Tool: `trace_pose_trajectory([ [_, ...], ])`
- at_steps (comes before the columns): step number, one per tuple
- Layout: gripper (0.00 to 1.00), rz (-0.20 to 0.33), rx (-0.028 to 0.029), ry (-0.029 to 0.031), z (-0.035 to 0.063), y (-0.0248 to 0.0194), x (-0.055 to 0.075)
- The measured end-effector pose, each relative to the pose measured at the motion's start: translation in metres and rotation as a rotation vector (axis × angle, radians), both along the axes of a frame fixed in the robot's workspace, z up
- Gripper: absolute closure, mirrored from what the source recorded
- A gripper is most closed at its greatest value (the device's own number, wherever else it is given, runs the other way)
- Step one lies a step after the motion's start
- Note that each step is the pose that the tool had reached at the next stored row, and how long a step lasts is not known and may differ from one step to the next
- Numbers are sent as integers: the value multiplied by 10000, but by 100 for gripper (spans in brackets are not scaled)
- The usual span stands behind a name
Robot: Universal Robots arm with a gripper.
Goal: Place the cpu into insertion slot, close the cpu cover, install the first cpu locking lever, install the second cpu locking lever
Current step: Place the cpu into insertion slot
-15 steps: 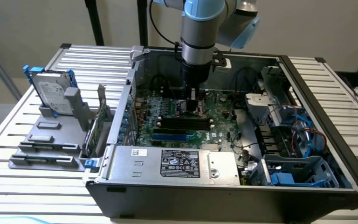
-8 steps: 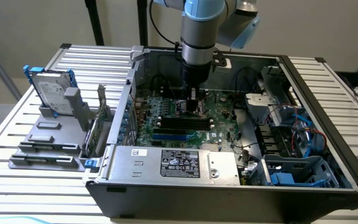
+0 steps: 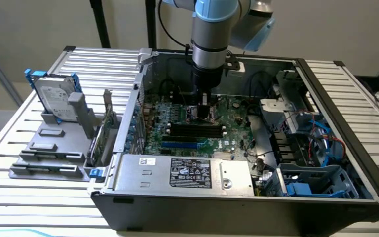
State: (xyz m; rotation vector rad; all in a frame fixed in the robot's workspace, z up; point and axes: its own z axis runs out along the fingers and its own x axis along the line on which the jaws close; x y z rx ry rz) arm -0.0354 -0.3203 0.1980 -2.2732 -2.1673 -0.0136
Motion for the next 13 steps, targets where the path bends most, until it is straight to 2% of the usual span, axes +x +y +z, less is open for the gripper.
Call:
trace_pose_trajectory([
  [13, 37, 0, 44, -1, 5, 12, 0],
])
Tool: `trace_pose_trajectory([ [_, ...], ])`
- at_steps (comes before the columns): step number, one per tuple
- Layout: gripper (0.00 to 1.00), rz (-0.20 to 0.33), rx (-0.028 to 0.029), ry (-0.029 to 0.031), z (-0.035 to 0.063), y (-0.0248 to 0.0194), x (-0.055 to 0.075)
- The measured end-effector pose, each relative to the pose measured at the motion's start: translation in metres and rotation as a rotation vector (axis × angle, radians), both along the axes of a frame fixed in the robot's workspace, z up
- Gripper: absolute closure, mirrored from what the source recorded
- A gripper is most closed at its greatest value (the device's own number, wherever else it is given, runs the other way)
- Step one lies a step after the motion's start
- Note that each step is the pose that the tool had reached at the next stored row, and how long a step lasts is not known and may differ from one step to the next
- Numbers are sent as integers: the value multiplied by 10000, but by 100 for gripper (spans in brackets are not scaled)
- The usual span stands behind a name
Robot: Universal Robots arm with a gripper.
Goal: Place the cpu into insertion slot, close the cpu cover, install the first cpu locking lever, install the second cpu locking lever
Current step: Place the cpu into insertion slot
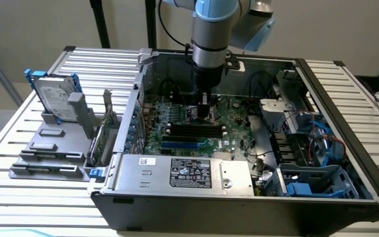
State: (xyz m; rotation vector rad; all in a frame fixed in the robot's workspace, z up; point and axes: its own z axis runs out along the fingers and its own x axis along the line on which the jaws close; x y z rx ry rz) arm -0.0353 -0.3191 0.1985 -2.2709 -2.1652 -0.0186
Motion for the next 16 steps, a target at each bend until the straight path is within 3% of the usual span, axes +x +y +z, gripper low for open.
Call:
trace_pose_trajectory([
  [16, 37, 0, 18, 0, 0, 16, 0],
])
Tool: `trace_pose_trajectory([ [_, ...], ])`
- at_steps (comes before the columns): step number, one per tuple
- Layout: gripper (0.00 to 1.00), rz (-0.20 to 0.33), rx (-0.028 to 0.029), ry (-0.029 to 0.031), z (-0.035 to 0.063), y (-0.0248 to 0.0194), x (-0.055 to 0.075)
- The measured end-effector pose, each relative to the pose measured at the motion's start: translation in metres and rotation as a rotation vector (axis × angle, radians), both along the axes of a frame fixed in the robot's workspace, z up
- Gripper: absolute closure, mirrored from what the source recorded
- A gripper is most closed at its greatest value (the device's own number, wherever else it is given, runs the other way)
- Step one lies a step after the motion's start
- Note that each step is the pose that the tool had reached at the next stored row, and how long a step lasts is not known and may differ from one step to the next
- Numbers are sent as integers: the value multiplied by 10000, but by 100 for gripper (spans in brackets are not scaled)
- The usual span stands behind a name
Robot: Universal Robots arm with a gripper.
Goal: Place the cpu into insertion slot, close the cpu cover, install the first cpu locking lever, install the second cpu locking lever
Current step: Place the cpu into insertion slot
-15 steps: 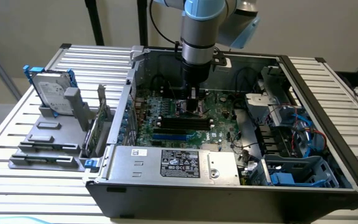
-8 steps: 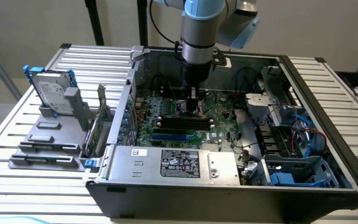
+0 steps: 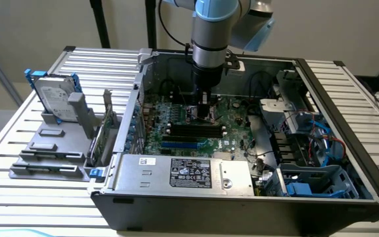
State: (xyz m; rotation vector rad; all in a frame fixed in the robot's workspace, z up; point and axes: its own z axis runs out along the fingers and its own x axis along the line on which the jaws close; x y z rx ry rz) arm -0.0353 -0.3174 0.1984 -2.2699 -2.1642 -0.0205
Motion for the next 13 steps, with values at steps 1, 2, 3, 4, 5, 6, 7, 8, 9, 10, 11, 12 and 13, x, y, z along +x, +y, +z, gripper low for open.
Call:
trace_pose_trajectory([
  [1, 37, -1, 0, 0, 0, 0, 0],
  [2, 37, -1, 0, 0, 0, 0, 0],
  [3, 37, -1, 0, 0, 0, 0, 0],
  [4, 37, 0, 0, 1, 0, 0, 1],
  [5, 37, 0, -3, 0, 0, 0, 1],
  [6, 37, 0, -5, 0, 0, 0, 1],
  [7, 37, 1, -6, 0, 0, 0, 1],
  [8, 37, 1, -7, 0, 0, 0, 1],
  [9, 37, 1, -8, 0, 0, 0, 1],
  [10, 37, 0, -11, 0, 0, 0, 1],
  [11, 37, 0, -16, -1, -1, 0, 2],
  [12, 37, 0, -21, 0, 0, 0, 2],
  [13, 37, 1, -28, 0, 0, 0, 2],
])
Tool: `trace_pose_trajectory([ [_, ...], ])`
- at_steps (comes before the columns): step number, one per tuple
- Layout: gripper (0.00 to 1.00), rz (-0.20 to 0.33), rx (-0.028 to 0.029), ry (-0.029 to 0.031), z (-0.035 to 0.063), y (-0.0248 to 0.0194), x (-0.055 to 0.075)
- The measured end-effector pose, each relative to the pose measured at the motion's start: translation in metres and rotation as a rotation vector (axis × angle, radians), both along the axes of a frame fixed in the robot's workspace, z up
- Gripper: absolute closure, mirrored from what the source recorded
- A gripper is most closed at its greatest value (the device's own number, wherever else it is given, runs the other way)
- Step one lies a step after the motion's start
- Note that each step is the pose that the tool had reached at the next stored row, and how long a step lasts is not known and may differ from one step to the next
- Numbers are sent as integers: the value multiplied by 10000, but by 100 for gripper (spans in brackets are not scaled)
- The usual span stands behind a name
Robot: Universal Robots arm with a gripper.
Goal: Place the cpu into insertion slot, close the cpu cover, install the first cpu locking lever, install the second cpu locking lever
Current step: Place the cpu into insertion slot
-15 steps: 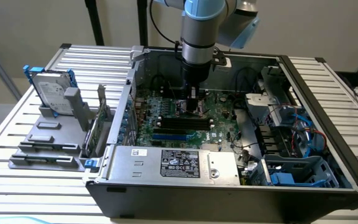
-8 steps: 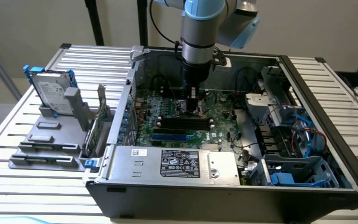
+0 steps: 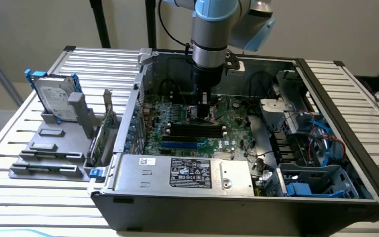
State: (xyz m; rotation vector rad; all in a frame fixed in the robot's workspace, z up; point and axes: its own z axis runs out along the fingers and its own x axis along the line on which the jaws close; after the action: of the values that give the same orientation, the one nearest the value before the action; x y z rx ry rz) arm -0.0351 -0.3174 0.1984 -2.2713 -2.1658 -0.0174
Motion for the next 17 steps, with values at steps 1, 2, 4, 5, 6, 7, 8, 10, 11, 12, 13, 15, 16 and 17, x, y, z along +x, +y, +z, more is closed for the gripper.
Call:
trace_pose_trajectory([
  [1, 37, 0, -6, 0, 0, 0, 0],
  [2, 37, -1, -12, -1, 0, 0, 0],
  [4, 37, -1, -35, -1, -1, 0, 0],
  [5, 37, -1, -58, -1, 0, 0, 0],
  [6, 37, -1, -90, 0, 0, 0, -1],
  [7, 37, -1, -118, 0, 0, 0, 0],
  [8, 37, -1, -152, 0, 0, 0, -1],
  [10, 37, -1, -220, 0, 0, 0, 0],
  [11, 37, 0, -233, 1, 0, -1, 0],
  [12, 37, 1, -237, 1, 1, -1, 0],
  [13, 37, 0, -239, 1, 1, -1, -1],
  [15, 37, -1, -240, 1, 3, 0, 0],
  [16, 37, -1, -239, 0, 5, 0, 0],
  [17, 37, -1, -238, 0, 9, 0, 0],
])
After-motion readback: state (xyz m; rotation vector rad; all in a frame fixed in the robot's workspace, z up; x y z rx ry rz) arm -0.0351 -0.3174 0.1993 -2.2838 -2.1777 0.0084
